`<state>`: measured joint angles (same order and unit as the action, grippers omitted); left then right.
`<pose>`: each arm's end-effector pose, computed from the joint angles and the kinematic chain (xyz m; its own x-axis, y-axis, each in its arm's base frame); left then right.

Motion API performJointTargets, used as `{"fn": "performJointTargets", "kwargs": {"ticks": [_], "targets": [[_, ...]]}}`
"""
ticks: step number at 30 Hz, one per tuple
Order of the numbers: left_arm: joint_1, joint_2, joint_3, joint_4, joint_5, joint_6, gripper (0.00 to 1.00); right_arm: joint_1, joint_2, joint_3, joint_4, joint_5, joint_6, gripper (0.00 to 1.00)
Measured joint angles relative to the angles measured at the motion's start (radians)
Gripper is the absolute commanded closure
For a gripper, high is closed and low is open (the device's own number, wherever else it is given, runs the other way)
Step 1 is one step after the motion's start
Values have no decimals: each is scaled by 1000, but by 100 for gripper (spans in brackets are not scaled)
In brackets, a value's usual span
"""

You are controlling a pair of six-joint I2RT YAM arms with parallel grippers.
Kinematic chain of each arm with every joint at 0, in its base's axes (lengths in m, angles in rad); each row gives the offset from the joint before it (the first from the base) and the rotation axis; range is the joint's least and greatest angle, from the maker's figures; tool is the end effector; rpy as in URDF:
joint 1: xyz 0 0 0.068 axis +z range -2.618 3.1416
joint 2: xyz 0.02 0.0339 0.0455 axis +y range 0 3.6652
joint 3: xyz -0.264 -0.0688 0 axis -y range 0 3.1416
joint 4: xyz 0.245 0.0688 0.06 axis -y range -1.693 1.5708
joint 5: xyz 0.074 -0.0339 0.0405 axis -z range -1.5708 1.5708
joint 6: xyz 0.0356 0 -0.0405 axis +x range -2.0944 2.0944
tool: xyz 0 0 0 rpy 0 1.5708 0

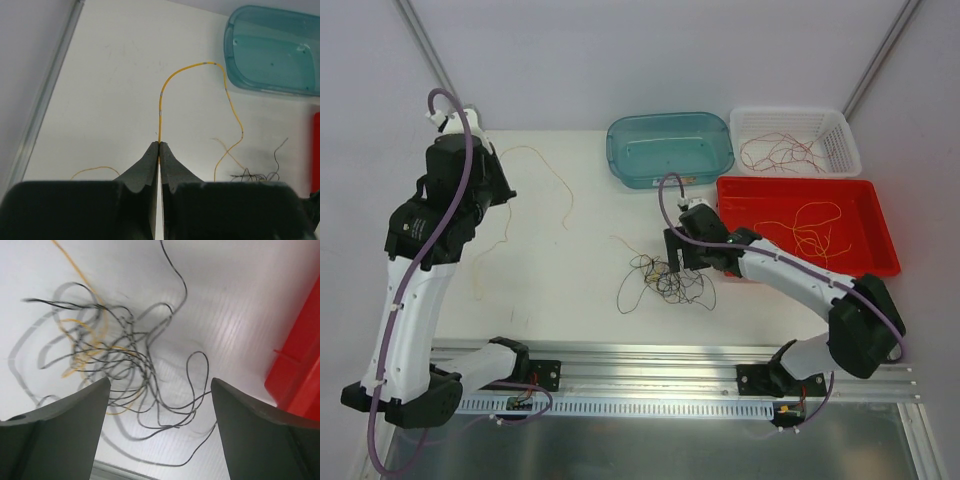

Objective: Untangle the cables

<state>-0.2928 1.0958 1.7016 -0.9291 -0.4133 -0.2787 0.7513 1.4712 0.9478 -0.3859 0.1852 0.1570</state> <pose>0.1646 -0.0347 0.5032 -0.2649 -0.1833 -0.9467 -0.1801 0.9739 -0.1382 0.2258 0.2020 0.2197 -0.6615 -0.4076 -0.6295 -0.4909 0.8699 -0.0475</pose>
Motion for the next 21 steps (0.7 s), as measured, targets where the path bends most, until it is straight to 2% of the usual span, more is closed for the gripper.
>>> {"fn": "performJointTargets", "kwargs": {"ticks": [10, 16, 21], "targets": [[0, 11, -115, 8, 267, -134, 100, 77, -237, 165, 71, -150, -70, 16], [-2, 15, -153, 44, 391, -232, 100, 163, -230, 194, 190, -278, -89, 17], [-25, 10, -201, 101, 455, -314, 100, 233, -140, 253, 278, -335, -103, 20]]}}
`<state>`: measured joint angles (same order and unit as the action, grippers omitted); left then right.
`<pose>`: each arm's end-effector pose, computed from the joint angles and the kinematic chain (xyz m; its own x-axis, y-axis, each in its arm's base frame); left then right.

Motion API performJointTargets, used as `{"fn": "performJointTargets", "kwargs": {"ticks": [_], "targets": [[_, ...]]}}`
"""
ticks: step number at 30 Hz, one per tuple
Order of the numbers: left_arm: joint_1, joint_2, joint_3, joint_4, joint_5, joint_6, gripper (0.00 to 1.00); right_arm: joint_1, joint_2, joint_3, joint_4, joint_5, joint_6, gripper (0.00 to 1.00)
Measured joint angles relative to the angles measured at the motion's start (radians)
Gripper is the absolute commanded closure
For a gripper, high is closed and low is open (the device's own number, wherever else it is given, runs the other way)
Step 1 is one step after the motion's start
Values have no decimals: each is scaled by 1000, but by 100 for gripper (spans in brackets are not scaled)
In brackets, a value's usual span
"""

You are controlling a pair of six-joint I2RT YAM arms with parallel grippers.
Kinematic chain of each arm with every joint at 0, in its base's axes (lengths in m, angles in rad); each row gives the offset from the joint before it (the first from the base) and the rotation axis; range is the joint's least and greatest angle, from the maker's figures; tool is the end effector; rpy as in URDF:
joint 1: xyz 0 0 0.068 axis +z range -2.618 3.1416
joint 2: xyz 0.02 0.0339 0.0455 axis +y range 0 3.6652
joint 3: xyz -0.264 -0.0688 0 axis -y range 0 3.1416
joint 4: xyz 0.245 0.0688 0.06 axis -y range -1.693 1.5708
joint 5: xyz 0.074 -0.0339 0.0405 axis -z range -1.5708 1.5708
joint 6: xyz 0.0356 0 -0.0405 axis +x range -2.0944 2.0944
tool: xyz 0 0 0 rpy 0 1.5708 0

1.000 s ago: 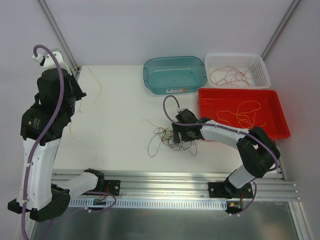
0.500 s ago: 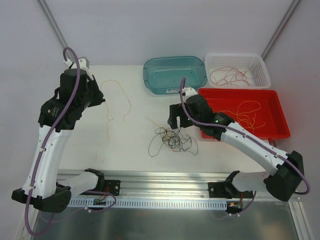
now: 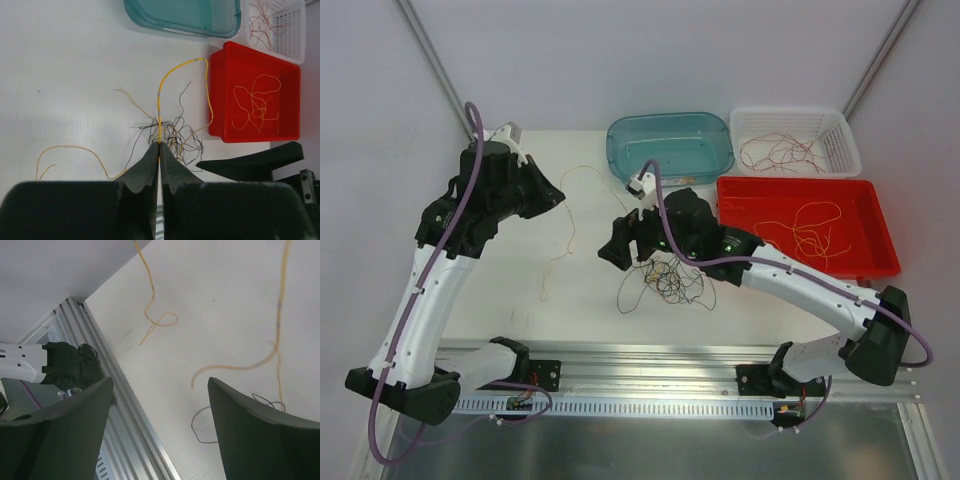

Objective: Untangle the cables

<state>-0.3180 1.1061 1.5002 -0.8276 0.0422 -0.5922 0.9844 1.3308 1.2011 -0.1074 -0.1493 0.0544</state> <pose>0.1936 -0.0653 0.4530 -0.5257 -0.4141 -0.7431 0.0667 0.8508 -0.5213 0.1694 0.2646 0.3721 -0.1789 -0.1722 -0.9687 -0.8953 0.4368 0.0877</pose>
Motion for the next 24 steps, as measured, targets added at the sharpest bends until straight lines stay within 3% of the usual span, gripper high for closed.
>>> {"fn": "performJointTargets", "kwargs": {"ticks": [12, 15, 19, 22, 24], "targets": [[-109, -22, -56, 93, 37, -103, 100, 53, 208, 81, 145, -4, 9, 32], [-121, -31, -61, 106, 38, -112, 100, 53, 237, 89, 164, -5, 16, 48], [-121, -46, -72, 120, 39, -123, 100, 53, 251, 91, 171, -1, 19, 83], [-121, -55, -76, 121, 36, -123, 98, 53, 250, 91, 170, 5, 13, 99], [-121, -61, -77, 122, 29, -122, 92, 53, 247, 91, 162, 10, 8, 99]]}}
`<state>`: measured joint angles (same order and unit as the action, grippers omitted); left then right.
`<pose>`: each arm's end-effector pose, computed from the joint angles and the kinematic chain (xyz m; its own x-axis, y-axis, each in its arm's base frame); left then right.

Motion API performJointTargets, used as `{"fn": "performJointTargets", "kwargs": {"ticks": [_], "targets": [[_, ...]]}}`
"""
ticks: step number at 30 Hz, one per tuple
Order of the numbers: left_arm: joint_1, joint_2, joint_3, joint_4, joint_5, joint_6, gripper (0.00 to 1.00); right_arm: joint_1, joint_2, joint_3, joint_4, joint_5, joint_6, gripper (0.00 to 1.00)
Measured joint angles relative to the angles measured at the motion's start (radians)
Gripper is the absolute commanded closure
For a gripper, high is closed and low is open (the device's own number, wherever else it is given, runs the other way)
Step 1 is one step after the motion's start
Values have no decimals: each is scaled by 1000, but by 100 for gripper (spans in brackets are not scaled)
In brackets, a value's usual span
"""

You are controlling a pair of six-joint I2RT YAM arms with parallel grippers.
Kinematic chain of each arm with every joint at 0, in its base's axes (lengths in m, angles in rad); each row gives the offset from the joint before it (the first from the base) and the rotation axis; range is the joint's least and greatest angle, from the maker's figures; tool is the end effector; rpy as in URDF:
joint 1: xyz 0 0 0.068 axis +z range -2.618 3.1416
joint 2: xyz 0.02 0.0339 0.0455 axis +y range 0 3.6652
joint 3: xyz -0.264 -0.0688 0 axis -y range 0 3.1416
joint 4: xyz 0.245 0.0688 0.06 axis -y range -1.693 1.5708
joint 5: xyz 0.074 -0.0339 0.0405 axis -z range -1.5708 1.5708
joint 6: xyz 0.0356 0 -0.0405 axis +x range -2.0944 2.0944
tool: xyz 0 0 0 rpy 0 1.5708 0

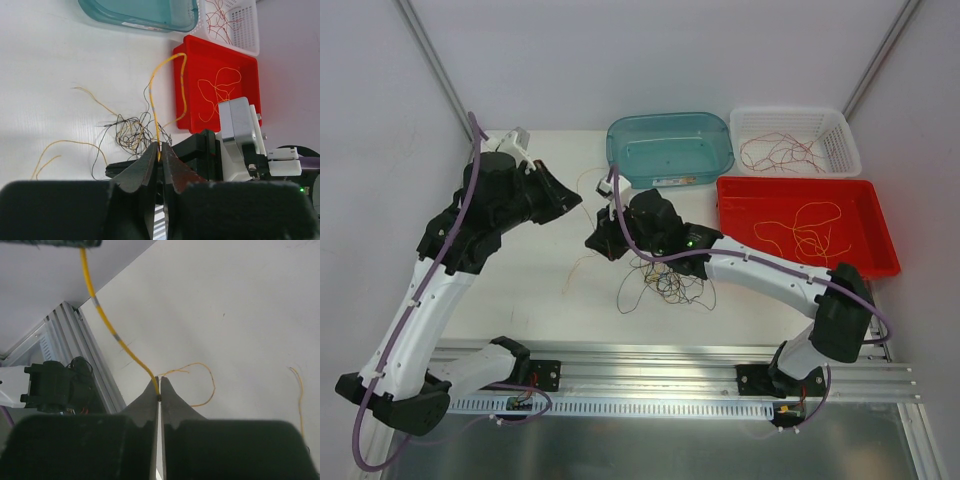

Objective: Untangle the cables

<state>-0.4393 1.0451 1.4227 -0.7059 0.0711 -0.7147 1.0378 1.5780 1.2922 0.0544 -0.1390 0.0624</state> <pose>0.1770 -0.0860 0.4526 -0.5383 -0.4693 -0.6999 0.1751 0.7501 -0.6377 0.1889 0.3300 0.3409 -0.1738 -0.1730 -0.9695 -0.9124 0.3986 0.0924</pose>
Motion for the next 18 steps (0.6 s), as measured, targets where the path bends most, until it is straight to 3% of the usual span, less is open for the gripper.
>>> {"fn": "performJointTargets", "kwargs": {"ticks": [3, 5, 11, 13, 18], "targets": [[0, -19, -16, 8, -10, -1, 79, 0, -23, 0, -34, 13, -21, 99], [0, -30, -22, 11, -22, 1, 64, 1, -56, 0, -73, 30, -44, 99], [0, -63, -32, 17, -30, 8, 8, -15, -177, 60, -206, 100, -97, 99], [0, -74, -36, 22, -31, 14, 1, -45, -230, 77, -242, 120, -106, 99], [0, -106, -71, 32, -39, 30, 1, -182, -344, 133, -374, 171, -122, 99]]}}
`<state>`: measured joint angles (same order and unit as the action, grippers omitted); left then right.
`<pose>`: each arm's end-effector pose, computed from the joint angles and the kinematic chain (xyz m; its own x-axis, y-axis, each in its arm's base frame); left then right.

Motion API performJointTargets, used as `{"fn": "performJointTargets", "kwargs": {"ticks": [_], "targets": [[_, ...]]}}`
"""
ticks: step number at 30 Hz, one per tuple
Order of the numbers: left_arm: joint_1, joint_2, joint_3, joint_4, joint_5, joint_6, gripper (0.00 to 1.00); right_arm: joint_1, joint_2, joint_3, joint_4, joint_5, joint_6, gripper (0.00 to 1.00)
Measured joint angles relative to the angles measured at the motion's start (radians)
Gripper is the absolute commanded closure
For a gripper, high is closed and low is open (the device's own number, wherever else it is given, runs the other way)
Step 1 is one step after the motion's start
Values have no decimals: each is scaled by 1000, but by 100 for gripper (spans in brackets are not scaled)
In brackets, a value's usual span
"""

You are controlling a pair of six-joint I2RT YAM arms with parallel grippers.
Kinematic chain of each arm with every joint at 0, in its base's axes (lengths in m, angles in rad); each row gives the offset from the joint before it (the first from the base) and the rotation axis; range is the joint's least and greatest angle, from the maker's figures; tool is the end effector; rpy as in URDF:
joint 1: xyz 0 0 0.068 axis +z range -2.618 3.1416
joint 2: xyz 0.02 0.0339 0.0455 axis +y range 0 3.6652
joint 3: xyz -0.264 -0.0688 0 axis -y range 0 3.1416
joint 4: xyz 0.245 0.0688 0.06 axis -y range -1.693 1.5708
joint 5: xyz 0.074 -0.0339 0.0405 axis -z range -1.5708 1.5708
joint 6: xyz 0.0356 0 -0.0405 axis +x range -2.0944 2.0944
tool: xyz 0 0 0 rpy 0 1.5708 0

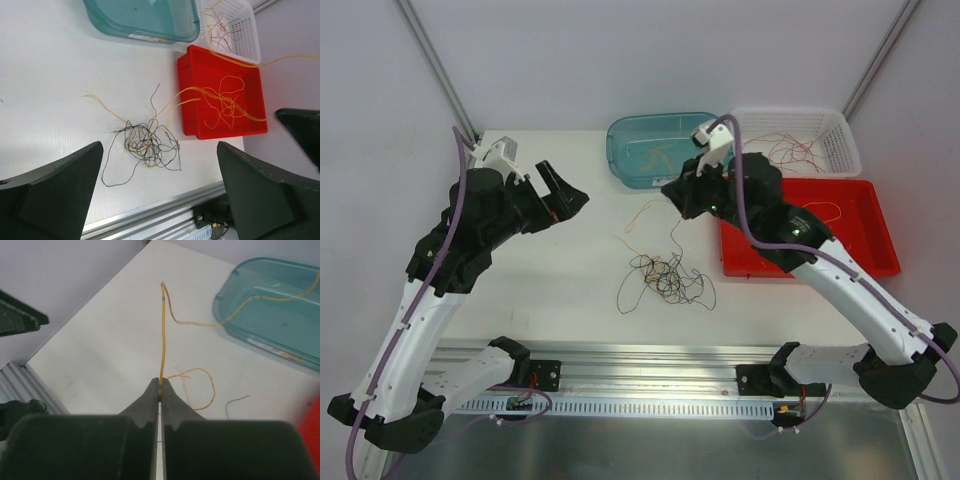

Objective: Untangle the cables

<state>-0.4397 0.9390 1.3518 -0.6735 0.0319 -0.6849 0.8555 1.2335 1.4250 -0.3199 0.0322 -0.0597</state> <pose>0.1536 -0.0735 0.4515 -0.4674 -0.4789 -0.7431 0.2036 0.7597 -0.6176 0.1782 0.2034 0.4541 -0.0401 -0.1370 -0.9898 -0.7373 0.6726 -0.0633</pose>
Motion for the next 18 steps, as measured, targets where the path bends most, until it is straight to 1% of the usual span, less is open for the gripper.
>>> {"fn": "performJointTargets", "kwargs": {"ticks": [6, 10, 15, 18], "targets": [[0, -25, -93, 8, -51, 50, 1, -213, -97, 26, -131, 28, -22, 99], [0, -24, -185, 13, -105, 114, 1, -355, -132, 18, -192, 35, -47, 99], [0, -16, -310, 27, -184, 213, 1, -539, -142, -28, -212, 35, -60, 99], [0, -4, -389, 65, -221, 280, 1, -641, -139, -83, -204, 32, -60, 99]]}}
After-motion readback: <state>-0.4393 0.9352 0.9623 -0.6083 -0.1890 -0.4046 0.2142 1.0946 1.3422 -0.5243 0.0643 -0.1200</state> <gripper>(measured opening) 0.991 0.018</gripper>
